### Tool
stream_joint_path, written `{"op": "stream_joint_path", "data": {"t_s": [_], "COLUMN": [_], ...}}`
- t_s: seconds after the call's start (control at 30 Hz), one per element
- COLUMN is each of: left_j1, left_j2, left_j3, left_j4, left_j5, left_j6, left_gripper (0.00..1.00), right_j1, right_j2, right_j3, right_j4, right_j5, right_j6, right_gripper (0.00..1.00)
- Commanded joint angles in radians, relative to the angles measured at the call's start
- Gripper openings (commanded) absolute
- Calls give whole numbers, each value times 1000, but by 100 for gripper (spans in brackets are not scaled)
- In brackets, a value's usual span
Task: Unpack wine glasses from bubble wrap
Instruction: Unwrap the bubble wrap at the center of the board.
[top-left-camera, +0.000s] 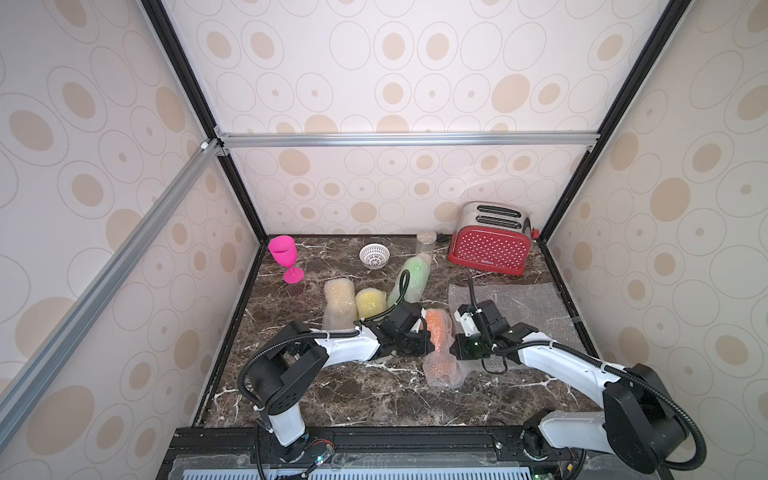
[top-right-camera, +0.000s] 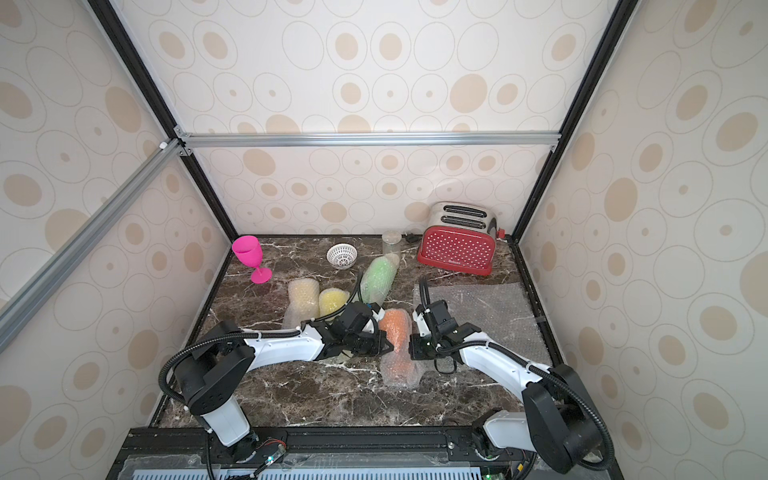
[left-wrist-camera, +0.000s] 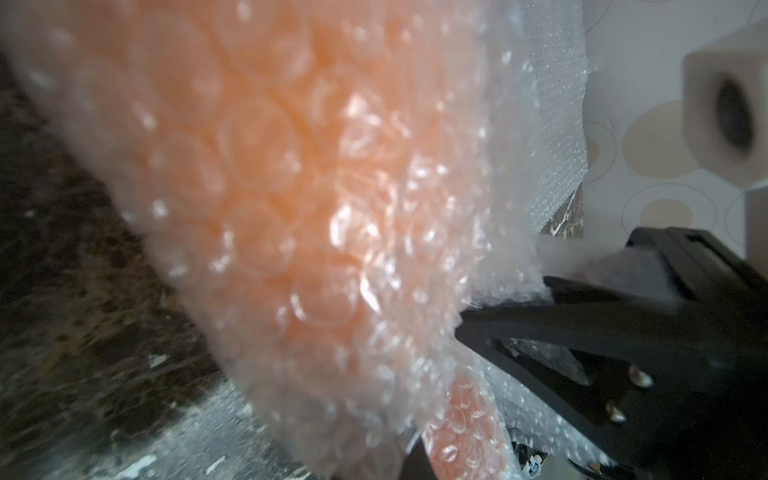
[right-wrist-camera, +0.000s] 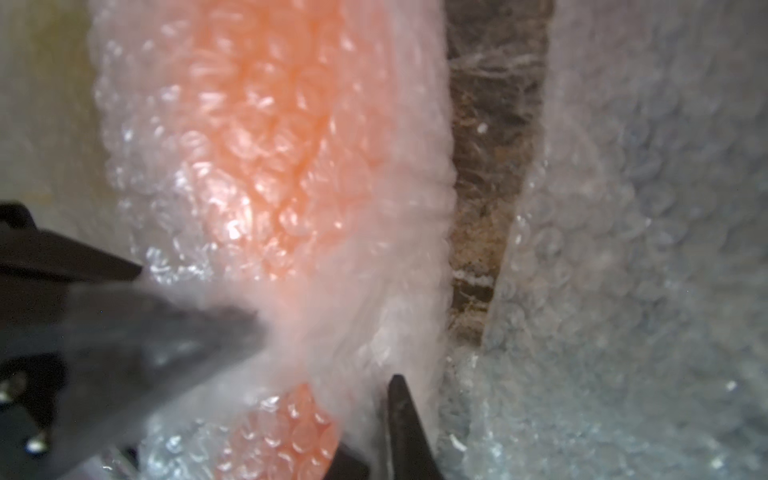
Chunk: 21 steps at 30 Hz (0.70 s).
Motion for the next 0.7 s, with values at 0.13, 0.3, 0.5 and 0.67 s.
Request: {"op": "stream_joint_path", "data": {"t_s": [0.13,0.3,0.5,0.67], "left_j1": [-13,-12,-11,-10], "left_j2": [-42,-82,-169,-214], "left_j3": [5,-11,20,76], "left_j4": [-9,-15,-143,-279], "left_j5": [-7,-24,-121,-220], "left_j6": [28,39,106,169], "left_gripper": [13,34,60,68], "right_j1": [6,6,8,7], "right_j2": [-78,-129,-162,-188], "right_j3": [-18,-24,-30,-18], "right_j4": [25,20,66,65], "right_j5": [12,-11,-95,-131], "right_j6": [20,40,86,90], "right_gripper": [0,0,0,0]}}
